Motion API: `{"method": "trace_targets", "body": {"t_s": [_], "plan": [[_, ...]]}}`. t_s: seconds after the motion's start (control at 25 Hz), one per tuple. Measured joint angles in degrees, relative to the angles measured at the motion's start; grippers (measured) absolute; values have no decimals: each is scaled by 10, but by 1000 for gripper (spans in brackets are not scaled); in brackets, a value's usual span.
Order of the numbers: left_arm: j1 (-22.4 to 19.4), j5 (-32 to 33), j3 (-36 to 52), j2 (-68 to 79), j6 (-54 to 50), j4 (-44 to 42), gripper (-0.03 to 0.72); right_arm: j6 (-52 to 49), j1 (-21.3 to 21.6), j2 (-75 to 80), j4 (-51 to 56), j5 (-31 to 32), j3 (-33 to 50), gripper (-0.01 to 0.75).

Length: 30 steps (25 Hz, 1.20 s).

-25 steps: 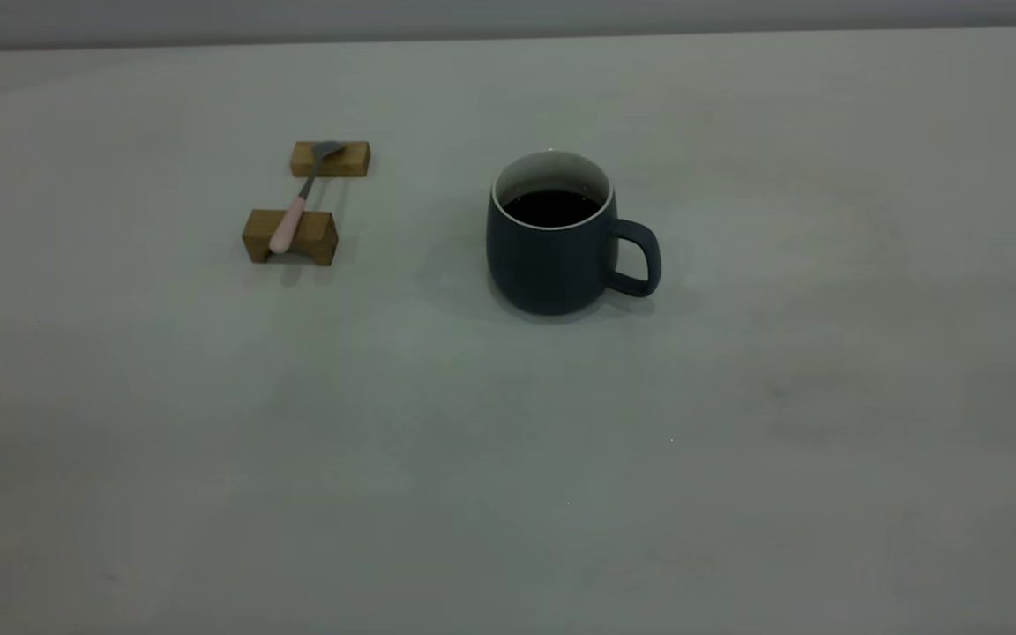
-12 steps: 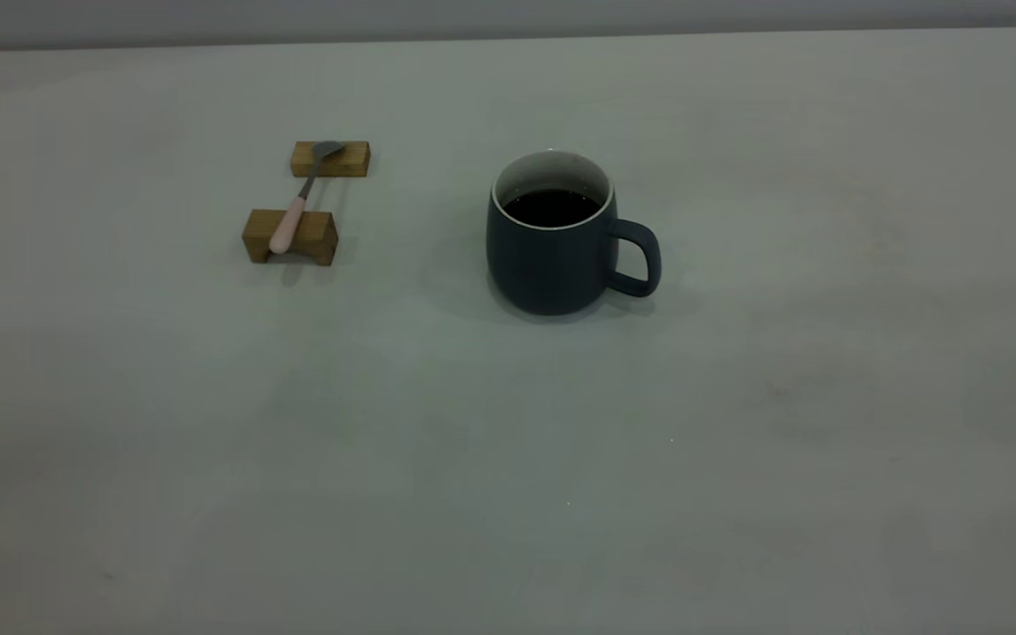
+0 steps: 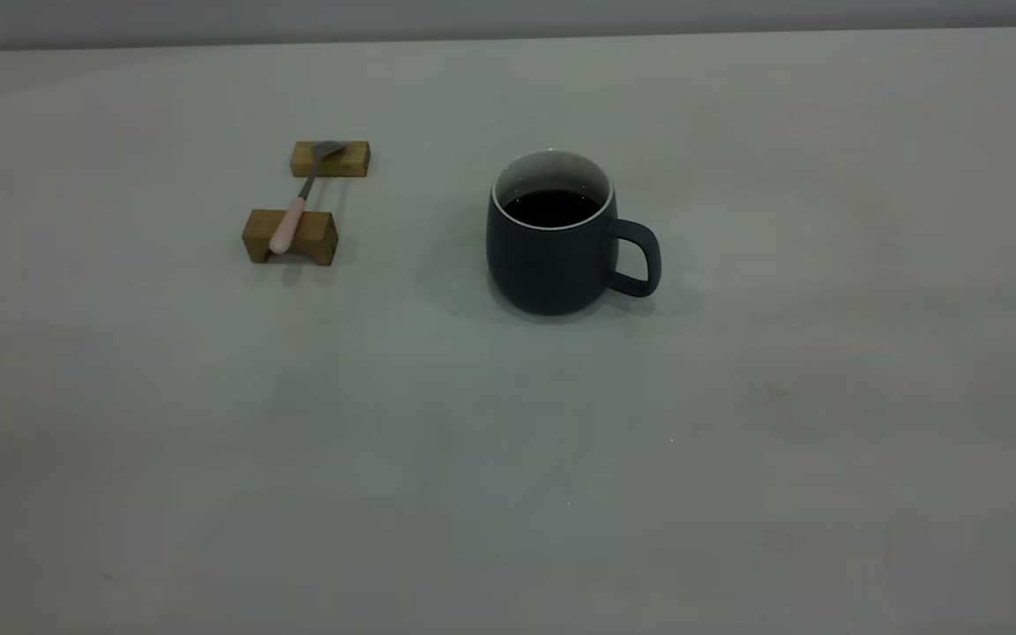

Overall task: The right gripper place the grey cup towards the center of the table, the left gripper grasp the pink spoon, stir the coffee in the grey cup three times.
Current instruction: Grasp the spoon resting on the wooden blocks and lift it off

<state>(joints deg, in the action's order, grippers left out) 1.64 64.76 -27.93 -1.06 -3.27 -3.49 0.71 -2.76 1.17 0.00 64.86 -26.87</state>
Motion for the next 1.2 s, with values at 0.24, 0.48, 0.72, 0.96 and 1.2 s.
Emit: {"method": "trace_targets", "body": {"t_s": [0.24, 0.48, 0.72, 0.96, 1.2], "plan": [[0, 0, 0, 0, 0, 0, 400, 0, 0, 0, 0, 0, 0, 335], [0, 0, 0, 0, 0, 0, 400, 0, 0, 0, 0, 0, 0, 232], [0, -26, -17, 89, -37, -16, 422, 0, 0, 0, 0, 0, 0, 213], [0, -155, -58, 346, -63, -27, 607, 0, 0, -1, 0, 0, 0, 216], [1, -283, -120, 604, -65, -6, 678, 0, 0, -1, 0, 0, 0, 224]]}}
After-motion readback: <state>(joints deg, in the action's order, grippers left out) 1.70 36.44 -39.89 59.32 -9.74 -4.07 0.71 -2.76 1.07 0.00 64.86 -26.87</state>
